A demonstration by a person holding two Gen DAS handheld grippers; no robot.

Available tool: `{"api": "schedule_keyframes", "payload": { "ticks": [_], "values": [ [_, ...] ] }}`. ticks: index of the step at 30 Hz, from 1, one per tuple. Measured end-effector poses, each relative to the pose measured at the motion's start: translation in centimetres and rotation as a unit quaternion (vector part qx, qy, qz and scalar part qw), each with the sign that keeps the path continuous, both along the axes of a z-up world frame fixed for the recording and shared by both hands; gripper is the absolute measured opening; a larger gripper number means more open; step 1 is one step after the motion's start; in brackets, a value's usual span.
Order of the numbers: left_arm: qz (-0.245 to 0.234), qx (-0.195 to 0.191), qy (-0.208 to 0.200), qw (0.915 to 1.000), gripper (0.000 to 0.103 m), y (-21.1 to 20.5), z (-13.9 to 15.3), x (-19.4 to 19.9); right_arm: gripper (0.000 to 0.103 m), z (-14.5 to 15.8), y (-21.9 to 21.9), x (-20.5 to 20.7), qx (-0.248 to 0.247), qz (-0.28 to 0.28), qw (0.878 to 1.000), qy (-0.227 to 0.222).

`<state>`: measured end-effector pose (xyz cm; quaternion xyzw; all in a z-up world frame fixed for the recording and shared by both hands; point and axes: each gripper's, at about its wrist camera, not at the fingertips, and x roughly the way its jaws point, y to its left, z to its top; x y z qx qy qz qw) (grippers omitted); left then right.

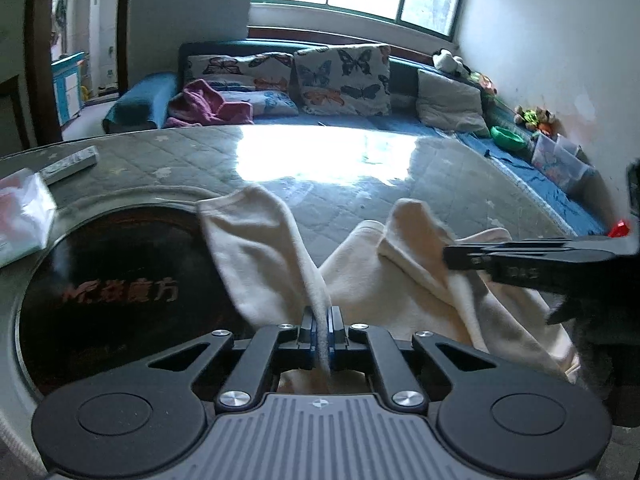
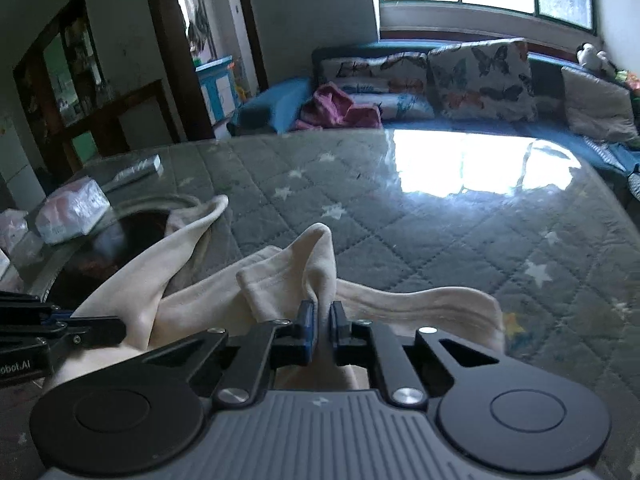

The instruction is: Fold clothes

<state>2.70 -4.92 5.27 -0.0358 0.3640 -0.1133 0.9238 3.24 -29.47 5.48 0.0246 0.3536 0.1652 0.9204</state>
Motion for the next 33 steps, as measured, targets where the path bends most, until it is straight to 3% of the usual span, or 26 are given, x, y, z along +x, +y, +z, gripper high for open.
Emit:
{"api": "schedule_keyframes", "payload": {
  "ticks": [10,18,22,29,33],
  "values": [
    [0.028,-0.007,-0.016,0.9995,0.005,3.4,1.7,-5.0,0.007,5.0,-5.4,-8.5,0.009,-0.059,0.995,-0.084],
    [0.037,-0.016,-0.019,0.999,0.003,5.8,2.7,-9.2,0.007,7.0,-11.8,-16.7,0.007,-0.143,0.983,-0.119],
    [0.033,-0.014,-0.012,0.9993,0.003,6.4,2.5,-11.4,0.007,6.1,-14.2,-19.7,0.002,-0.187,0.976,-0.111],
    [0.012,-0.003,0.025,0.9996,0.003,6.5,0.7,-13.6,0.008,2.3,-17.5,-21.8,-0.004,-0.254,0.966,-0.045],
    [0.012,-0.001,0.039,0.9992,0.006,7.1,0.5,-13.8,0.017,1.3,-18.5,-21.9,-0.015,-0.274,0.961,-0.022]
  ]
}}
